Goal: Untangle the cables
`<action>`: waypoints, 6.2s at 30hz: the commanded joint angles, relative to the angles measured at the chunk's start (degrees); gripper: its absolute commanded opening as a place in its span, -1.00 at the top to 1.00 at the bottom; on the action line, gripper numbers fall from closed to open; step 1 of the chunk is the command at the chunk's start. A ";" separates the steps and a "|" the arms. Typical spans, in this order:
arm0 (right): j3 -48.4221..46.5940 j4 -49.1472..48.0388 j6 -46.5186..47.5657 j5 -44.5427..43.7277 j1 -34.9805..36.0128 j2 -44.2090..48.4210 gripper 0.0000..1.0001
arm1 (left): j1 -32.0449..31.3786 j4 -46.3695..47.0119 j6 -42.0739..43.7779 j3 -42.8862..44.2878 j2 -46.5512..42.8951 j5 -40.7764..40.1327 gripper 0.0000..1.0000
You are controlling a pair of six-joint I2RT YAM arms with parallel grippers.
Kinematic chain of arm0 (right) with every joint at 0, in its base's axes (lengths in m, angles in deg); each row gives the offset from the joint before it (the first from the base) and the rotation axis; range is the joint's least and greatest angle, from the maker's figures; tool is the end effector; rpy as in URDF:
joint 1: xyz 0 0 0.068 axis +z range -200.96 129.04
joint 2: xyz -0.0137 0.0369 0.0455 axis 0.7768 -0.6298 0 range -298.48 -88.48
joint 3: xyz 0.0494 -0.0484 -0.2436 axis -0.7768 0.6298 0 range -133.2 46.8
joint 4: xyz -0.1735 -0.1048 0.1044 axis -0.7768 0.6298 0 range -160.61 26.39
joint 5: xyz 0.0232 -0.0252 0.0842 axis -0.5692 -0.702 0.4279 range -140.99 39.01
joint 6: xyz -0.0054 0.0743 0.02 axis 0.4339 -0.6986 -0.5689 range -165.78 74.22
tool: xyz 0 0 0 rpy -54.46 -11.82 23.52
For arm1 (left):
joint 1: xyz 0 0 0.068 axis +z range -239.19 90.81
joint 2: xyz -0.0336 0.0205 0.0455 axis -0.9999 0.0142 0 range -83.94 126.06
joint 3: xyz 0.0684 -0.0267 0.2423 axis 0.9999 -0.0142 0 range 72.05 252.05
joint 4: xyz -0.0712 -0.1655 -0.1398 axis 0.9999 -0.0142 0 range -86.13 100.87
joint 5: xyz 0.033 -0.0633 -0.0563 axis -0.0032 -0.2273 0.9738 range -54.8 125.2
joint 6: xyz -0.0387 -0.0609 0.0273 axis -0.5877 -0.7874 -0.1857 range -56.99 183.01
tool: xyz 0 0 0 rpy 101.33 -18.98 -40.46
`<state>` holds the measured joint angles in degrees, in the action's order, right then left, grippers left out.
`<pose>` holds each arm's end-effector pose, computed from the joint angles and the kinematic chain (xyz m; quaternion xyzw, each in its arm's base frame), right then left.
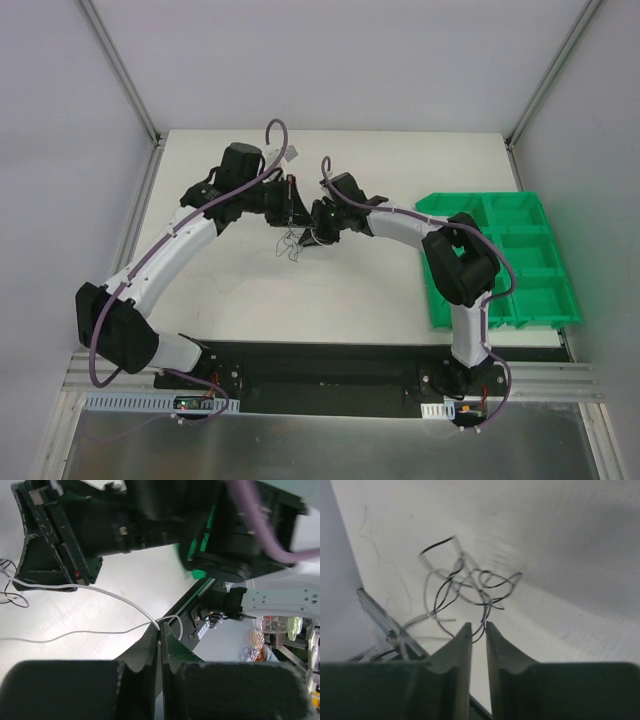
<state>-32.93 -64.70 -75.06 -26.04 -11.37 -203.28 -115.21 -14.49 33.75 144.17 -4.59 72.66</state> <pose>0.3126 0.2944 0.1762 -0.1691 0.8768 0.3911 0.2229 0.2486 -0.1657 0.3182 0.1307 0.8347 -0.4605 0.2723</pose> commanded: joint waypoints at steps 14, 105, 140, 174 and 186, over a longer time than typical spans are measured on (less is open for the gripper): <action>2.90 22.38 16.70 -19.59 -10.50 9.32 0.99 | -3.42 2.25 10.10 33.86 -10.64 -28.41 1.00; 6.16 23.01 28.66 -4.57 -16.65 25.06 -0.59 | 1.50 15.78 -18.47 41.62 1.42 -3.26 1.00; 1.59 -14.27 22.95 15.30 -2.94 33.15 -0.29 | 5.45 16.14 -24.53 41.18 4.76 3.24 1.00; -40.94 12.11 23.83 3.45 -2.15 41.07 1.00 | 4.40 16.14 -12.85 12.00 -3.42 -0.10 -0.41; -48.06 11.93 21.72 1.51 -2.50 36.94 0.99 | -0.79 16.05 -4.15 7.86 -0.25 3.33 -0.15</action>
<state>-77.47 -52.39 -51.95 -23.18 -13.64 -165.99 -116.15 -0.55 24.84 152.41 -3.71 74.56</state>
